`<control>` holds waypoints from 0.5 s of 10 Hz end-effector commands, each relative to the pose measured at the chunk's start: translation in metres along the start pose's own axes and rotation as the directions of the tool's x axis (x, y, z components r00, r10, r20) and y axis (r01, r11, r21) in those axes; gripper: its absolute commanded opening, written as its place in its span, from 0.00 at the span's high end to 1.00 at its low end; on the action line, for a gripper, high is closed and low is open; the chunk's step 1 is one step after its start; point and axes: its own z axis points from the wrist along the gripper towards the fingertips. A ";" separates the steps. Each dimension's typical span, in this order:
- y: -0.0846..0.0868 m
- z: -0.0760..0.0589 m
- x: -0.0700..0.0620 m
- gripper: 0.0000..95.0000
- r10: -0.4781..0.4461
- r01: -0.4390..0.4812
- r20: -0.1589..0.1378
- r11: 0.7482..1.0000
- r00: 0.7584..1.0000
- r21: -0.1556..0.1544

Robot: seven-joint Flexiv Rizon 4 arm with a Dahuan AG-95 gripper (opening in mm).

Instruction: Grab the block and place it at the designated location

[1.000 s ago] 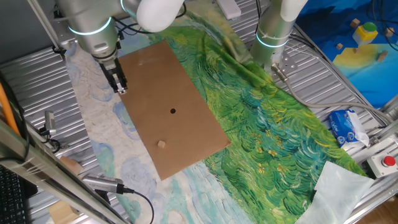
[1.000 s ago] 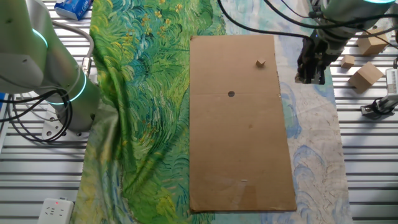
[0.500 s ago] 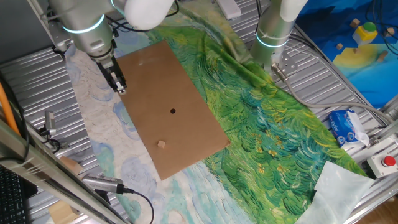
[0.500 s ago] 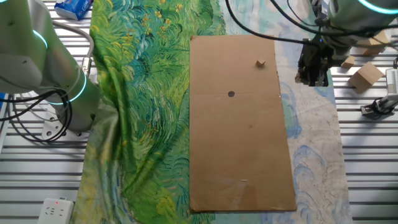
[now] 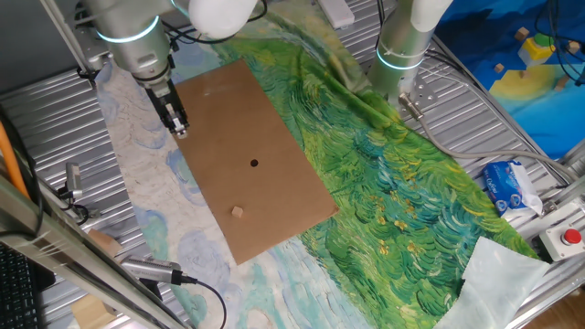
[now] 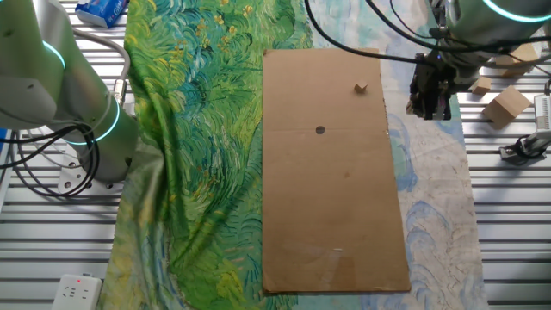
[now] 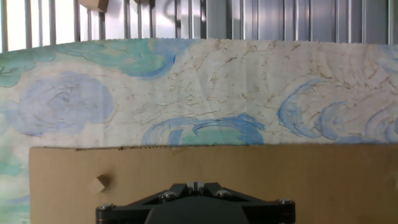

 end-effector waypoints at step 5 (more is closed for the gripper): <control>-0.001 0.000 0.001 1.00 0.009 -0.009 0.061 1.000 0.998 -0.002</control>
